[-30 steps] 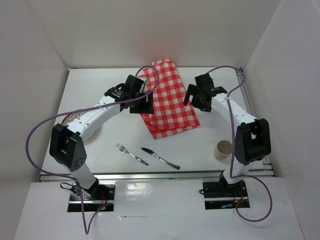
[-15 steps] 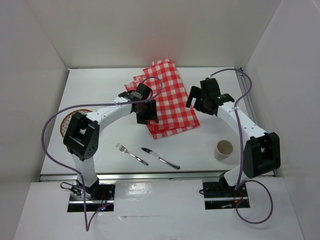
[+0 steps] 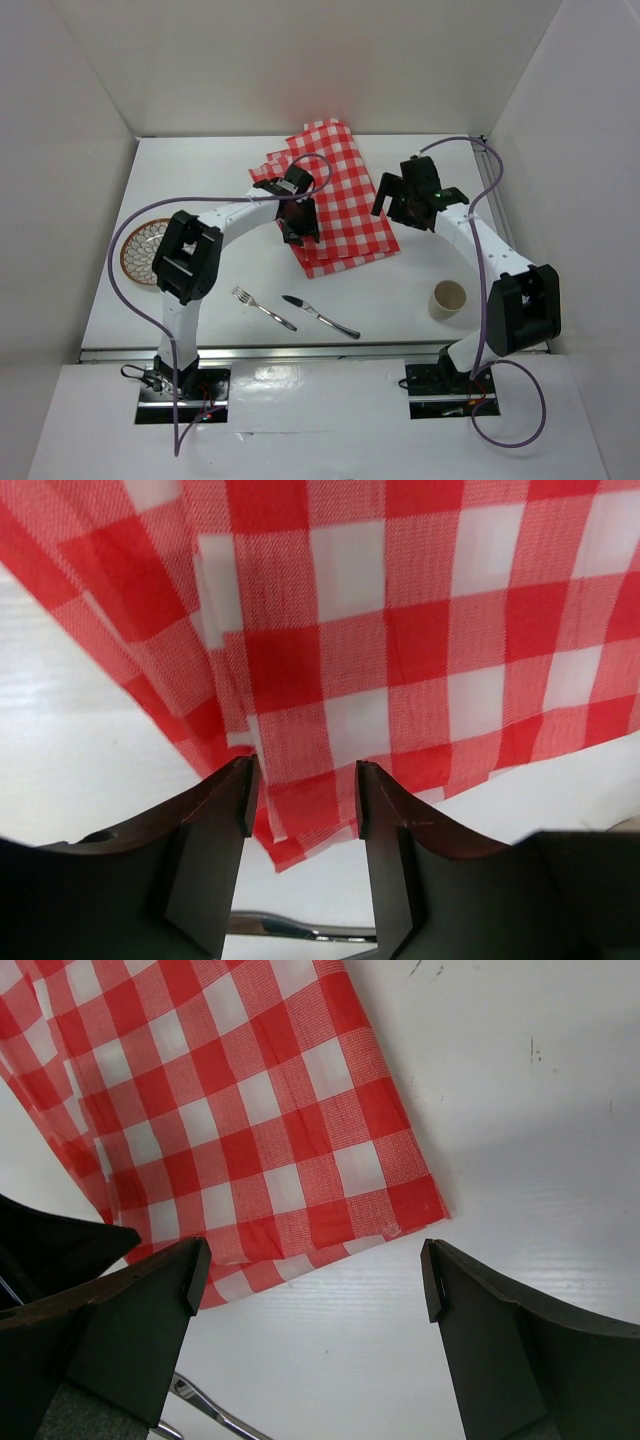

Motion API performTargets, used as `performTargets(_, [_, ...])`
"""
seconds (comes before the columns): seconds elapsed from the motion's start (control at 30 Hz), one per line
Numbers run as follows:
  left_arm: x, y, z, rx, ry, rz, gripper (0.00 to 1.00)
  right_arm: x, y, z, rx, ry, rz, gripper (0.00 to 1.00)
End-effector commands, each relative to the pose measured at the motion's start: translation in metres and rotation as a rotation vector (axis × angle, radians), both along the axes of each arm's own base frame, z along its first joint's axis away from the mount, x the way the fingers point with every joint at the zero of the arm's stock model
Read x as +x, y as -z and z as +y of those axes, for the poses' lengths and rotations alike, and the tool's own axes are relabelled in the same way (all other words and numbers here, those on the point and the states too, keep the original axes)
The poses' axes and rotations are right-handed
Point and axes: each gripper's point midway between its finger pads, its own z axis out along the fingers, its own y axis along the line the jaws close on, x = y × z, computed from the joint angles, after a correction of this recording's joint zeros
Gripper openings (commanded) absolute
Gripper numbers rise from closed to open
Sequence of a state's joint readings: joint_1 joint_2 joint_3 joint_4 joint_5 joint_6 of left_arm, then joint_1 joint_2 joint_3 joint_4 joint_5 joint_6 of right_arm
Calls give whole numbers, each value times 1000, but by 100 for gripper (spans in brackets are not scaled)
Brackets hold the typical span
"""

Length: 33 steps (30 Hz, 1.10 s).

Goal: Set the dinner table for one person

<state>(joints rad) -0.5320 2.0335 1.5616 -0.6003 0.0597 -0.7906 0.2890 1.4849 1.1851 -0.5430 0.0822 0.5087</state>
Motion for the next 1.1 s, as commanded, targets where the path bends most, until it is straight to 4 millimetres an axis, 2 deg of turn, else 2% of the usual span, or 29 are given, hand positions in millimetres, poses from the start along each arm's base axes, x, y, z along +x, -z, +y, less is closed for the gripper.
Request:
performTargets(0.0, [13,-3,-6,0,-11,-15,59,4,-9,-1,-8,-9,-30,100])
performTargets(0.07, [11,-3,-6,2,-19,-5,59,4,-11,-2,-14,-3,-32,100])
performTargets(0.13, [2,-5,-1,-2,-28,-3,70,5,-8,-3,-24,-11,-24,100])
performTargets(0.2, [1,-13,-5,-38,-29,-19,75,5,-8,-3,-24,-11,-24,100])
performTargets(0.27, [1,-13,-5,-42,-38,-16,75,5,-8,-3,-24,-11,-24,100])
performTargets(0.37, [-9,-8,1,-35,-85,18,71,4,-4,0,-18,-19,-13,100])
performTargets(0.43, [-9,-11,-3,-72,-85,-2,71,4,-4,0,-18,-19,-13,100])
performTargets(0.47, [-12,-6,-2,-76,-108,13,70,4,-4,0,-18,-19,-13,100])
performTargets(0.5, [-12,-13,-8,-110,-94,8,70,4,-4,0,-18,-19,-13,100])
performTargets(0.57, [-13,-16,-13,-140,-92,18,70,4,-4,0,-18,-19,-13,100])
performTargets(0.7, [-11,-14,-20,-169,-100,35,69,5,-1,0,-20,-19,-4,100])
performTargets(0.73, [-14,-11,-21,-179,-93,47,69,5,-1,0,-20,-19,-4,100])
performTargets(0.77, [-18,-17,-27,-203,-88,45,69,5,-1,0,-20,-19,-4,100])
performTargets(0.87, [-19,-18,-28,-220,-81,37,69,5,3,0,-23,-19,5,100])
performTargets(0.97, [-22,-8,-26,-198,-85,70,69,3,6,1,-17,-26,15,100])
performTargets(1.07, [-22,-12,-26,-203,-84,62,71,2,10,3,-13,-33,26,100])
